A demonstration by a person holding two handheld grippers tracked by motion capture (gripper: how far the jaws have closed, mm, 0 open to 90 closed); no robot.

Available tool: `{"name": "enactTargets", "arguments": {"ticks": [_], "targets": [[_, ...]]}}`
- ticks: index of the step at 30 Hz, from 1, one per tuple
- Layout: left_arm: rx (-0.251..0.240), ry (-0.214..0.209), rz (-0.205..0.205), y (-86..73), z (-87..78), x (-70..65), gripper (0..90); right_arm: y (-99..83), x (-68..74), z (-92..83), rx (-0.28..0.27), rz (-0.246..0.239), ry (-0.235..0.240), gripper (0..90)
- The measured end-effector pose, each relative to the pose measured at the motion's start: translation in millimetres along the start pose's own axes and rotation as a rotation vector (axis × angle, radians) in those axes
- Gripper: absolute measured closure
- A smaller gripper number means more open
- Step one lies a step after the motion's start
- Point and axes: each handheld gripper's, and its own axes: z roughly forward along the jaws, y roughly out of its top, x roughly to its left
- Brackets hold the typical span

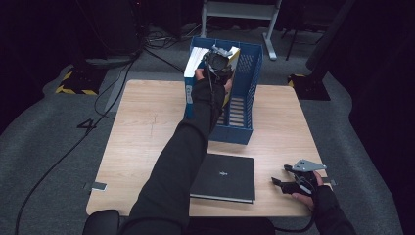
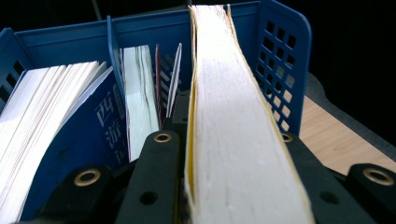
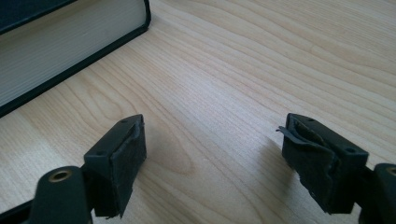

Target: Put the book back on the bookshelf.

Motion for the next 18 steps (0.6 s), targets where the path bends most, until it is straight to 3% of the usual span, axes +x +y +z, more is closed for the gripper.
{"name": "enactTargets", "arguments": {"ticks": [10,18], "targets": [[-0.007,0.027,-0.048,-1.4,16.6,2.9,74.9,-0.1,0.3,-0.3,0.0,0.0,0.003,22.0],[-0.008,0.065,-0.059,-2.0,29.5,-6.7,74.9,-0.2,0.3,-0.3,0.0,0.0,0.003,21.9]]}}
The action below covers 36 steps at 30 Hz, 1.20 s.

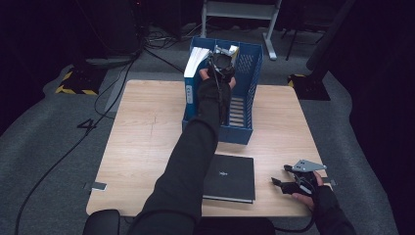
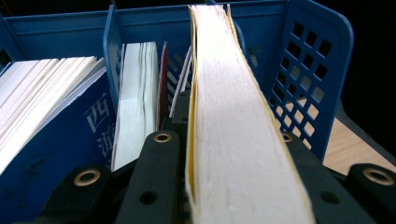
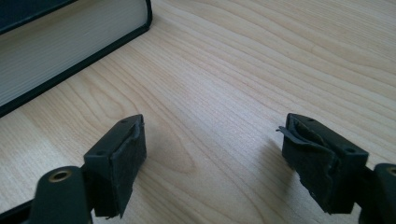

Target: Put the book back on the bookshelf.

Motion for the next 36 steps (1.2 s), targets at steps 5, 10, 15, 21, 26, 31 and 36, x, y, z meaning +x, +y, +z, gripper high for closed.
{"name": "enactTargets", "arguments": {"ticks": [5,10,15,21,26,31,36], "targets": [[0.003,0.025,-0.01,-3.6,9.0,-3.2,74.8,-0.3,0.2,-0.2,-0.001,-0.002,0.002,22.0],[0.003,0.033,-0.03,-8.6,15.1,-4.4,74.8,-0.3,0.2,-0.2,-0.001,-0.003,0.003,21.9],[-0.007,0.045,-0.031,-12.3,18.6,-8.1,74.8,-0.3,0.1,-0.2,-0.001,-0.003,0.002,21.9],[-0.027,0.078,-0.021,-14.4,19.5,-11.7,74.7,-0.3,0.1,-0.2,-0.001,-0.003,0.003,22.0],[-0.026,0.087,0.008,-15.8,19.4,-16.0,74.5,-0.4,0.1,-0.3,-0.003,-0.006,0.002,22.0],[-0.012,0.094,0.053,-16.4,19.8,-17.7,74.1,-0.4,0.2,-0.3,-0.003,-0.006,0.001,21.9],[-0.002,0.099,0.086,-17.0,19.9,-15.4,72.9,-0.4,0.2,-0.3,-0.003,-0.005,0.001,22.0]]}}
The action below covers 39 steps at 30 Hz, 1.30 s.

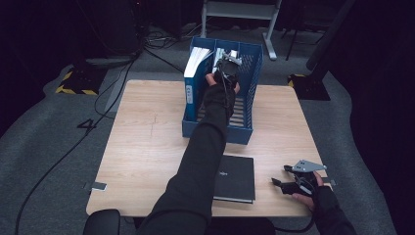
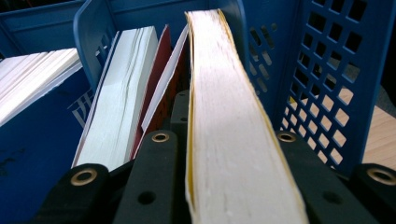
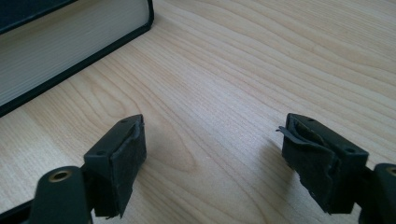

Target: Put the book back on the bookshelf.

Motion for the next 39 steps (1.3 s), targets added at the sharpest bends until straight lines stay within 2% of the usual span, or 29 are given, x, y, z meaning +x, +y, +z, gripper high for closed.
{"name": "enactTargets", "arguments": {"ticks": [2,4,6,11,14,16,22,31,37,39], "targets": [[0.01,0.007,0.03,-0.3,0.2,1.2,72.4,0.0,0.0,0.0,0.0,0.0,0.0,21.9],[-0.005,-0.008,0.02,-1.3,-0.5,2.7,73.3,0.0,0.0,0.0,0.0,0.0,0.0,22.0],[-0.004,-0.016,0.028,-1.3,-0.6,2.6,73.0,0.0,0.0,-0.1,0.0,0.0,0.001,21.9],[0.013,-0.047,0.032,0.0,-1.4,5.4,71.4,0.0,0.0,-0.1,0.0,0.001,0.0,21.9],[0.027,-0.06,0.03,0.3,-1.9,8.2,66.5,-0.1,0.0,-0.1,0.0,0.0,0.0,22.0],[0.026,-0.086,0.027,0.1,-3.8,12.0,66.1,0.0,0.0,-0.1,0.0,0.0,0.0,21.9],[0.042,-0.106,0.047,0.3,-8.8,14.3,64.8,-0.1,0.0,-0.1,0.0,0.0,0.0,21.9],[0.038,-0.145,0.073,0.5,-20.6,18.6,63.4,-0.1,0.0,-0.1,0.0,0.0,0.0,21.9],[0.031,-0.176,0.082,-2.3,-30.6,26.7,62.4,0.0,0.2,0.0,0.001,0.003,0.001,21.9],[0.03,-0.187,0.098,-2.8,-34.9,29.0,62.2,0.0,0.3,0.0,0.002,0.003,0.0,21.9]]}}
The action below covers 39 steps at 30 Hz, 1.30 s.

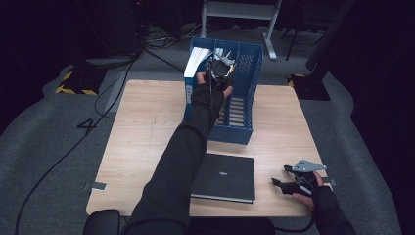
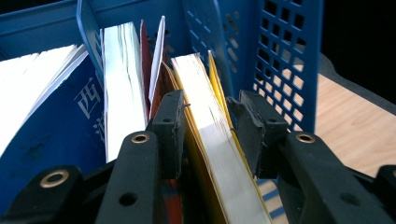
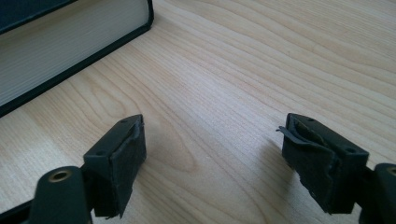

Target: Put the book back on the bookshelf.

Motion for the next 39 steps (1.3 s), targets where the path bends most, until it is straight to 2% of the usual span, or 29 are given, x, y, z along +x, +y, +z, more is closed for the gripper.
{"name": "enactTargets", "arguments": {"ticks": [1,2,7,9,14,18,21,39], "targets": [[-0.002,-0.004,0.004,-0.1,-2.8,0.4,61.5,0.1,-0.1,0.1,0.0,0.0,0.0,21.8],[-0.008,-0.025,0.005,-1.1,-7.3,0.8,61.3,0.1,-0.1,0.1,0.0,0.0,0.0,21.8],[0.001,-0.045,0.041,-3.9,-14.9,-0.9,60.4,0.1,0.0,0.2,0.0,0.001,0.0,21.8],[0.0,-0.06,0.04,-5.9,-18.2,-1.4,60.0,0.1,0.0,0.2,0.0,0.001,0.0,21.7],[0.002,-0.09,0.07,-11.8,-25.6,-1.9,59.6,0.1,-0.1,0.3,0.0,0.0,0.0,21.7],[0.005,-0.112,0.068,-16.8,-30.0,-2.3,59.6,0.1,-0.3,0.3,0.001,-0.002,-0.001,21.7],[0.008,-0.124,0.086,-21.1,-34.4,-3.1,59.4,0.2,-0.2,0.4,0.001,-0.002,-0.001,21.7],[-0.004,-0.171,0.114,-39.0,-54.9,-1.3,59.8,0.2,-0.1,0.4,0.001,0.0,-0.002,21.7]]}}
